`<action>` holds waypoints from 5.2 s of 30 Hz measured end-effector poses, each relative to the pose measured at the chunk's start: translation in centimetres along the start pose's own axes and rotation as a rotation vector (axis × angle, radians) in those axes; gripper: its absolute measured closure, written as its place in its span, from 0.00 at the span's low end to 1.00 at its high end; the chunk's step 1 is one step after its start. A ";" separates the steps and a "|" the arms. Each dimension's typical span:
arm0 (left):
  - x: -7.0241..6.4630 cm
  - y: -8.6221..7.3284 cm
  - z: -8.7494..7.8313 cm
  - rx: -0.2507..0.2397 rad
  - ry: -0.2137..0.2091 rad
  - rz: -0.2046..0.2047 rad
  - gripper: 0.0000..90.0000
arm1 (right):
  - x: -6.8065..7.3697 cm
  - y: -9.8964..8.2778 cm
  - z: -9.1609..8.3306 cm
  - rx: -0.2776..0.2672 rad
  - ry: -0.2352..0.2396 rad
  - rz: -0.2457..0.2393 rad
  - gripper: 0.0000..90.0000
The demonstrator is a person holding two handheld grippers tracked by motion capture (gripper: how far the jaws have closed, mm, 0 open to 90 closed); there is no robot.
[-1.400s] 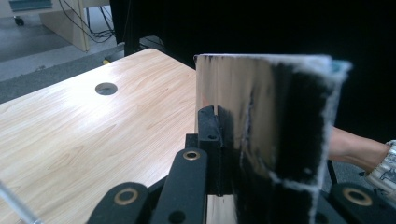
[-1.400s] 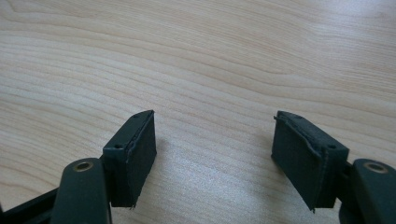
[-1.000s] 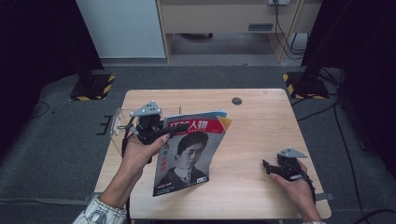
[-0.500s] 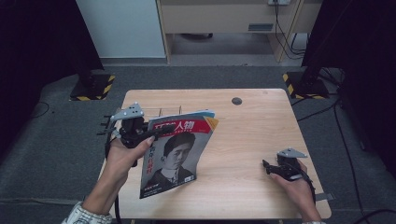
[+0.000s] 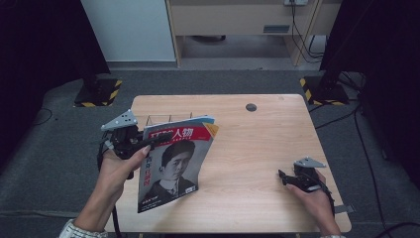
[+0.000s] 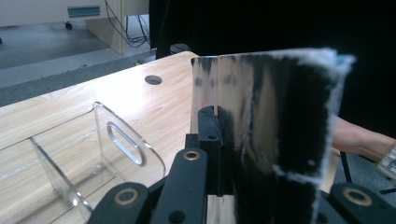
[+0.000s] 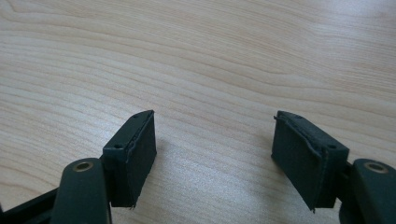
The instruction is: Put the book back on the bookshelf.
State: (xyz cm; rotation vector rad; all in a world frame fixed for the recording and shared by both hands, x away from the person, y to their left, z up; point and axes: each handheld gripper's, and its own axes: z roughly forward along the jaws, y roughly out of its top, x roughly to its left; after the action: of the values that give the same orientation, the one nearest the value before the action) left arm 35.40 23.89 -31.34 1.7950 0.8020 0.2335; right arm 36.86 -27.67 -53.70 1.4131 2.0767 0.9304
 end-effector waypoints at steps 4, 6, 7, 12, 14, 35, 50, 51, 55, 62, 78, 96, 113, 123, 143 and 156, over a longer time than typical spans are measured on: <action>0.2 0.0 -0.4 -0.003 0.007 -0.001 0.96 | 0.0 0.0 0.0 0.000 0.000 0.001 0.34; 0.3 -0.1 -0.6 -0.005 0.011 -0.003 0.96 | 0.0 0.0 0.0 -0.002 0.000 0.005 0.34; 0.4 -0.1 -0.7 -0.004 0.013 -0.003 0.96 | 0.0 0.0 0.0 0.000 0.002 0.003 0.34; 0.6 -0.3 -1.3 -0.003 0.028 -0.006 0.96 | 0.0 0.0 0.0 0.000 0.001 0.002 0.34; 0.8 -0.5 -1.7 -0.006 0.033 -0.010 0.96 | 0.0 0.0 0.0 0.000 0.001 0.002 0.34; 2.5 -0.9 -5.1 -0.036 0.094 -0.033 0.96 | 0.1 0.1 0.1 -0.001 -0.001 0.005 0.34; 3.1 -0.9 -6.6 -0.053 0.119 -0.043 0.96 | 0.1 0.1 0.1 -0.001 -0.001 0.007 0.34; 3.1 -0.9 -6.6 -0.052 0.120 -0.044 0.96 | 0.1 0.1 0.1 -0.001 -0.001 0.007 0.34; 3.3 -0.9 -6.9 -0.056 0.125 -0.050 0.96 | 0.1 0.1 0.1 -0.001 -0.001 0.007 0.34; 3.5 -0.8 -7.6 -0.063 0.136 -0.050 0.96 | 0.1 0.1 0.1 -0.001 -0.001 0.007 0.34; 4.2 -1.3 -9.4 -0.075 0.166 -0.063 0.96 | 0.1 0.1 0.1 -0.002 -0.001 0.005 0.34; 5.5 -2.7 -12.1 -0.084 0.218 -0.087 0.96 | 0.1 0.1 0.1 -0.004 0.000 0.003 0.34; 6.1 -2.9 -13.3 -0.099 0.242 -0.100 0.96 | 0.1 0.1 0.1 -0.004 0.000 0.004 0.34; 6.5 -3.2 -14.5 -0.109 0.262 -0.107 0.96 | 0.1 0.1 0.1 -0.004 0.000 0.003 0.34; 8.4 -3.0 -14.3 -0.109 0.328 -0.137 0.96 | 0.1 0.1 0.1 -0.004 0.001 0.004 0.34; 10.0 -2.4 -13.4 -0.120 0.350 -0.153 0.96 | 0.1 0.1 0.1 -0.003 0.002 0.001 0.34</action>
State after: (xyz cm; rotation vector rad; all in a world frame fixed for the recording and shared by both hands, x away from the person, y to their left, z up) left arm 34.96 40.71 -30.62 1.5922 1.1429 0.4941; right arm 36.97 -27.54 -53.72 1.4123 2.0756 0.9346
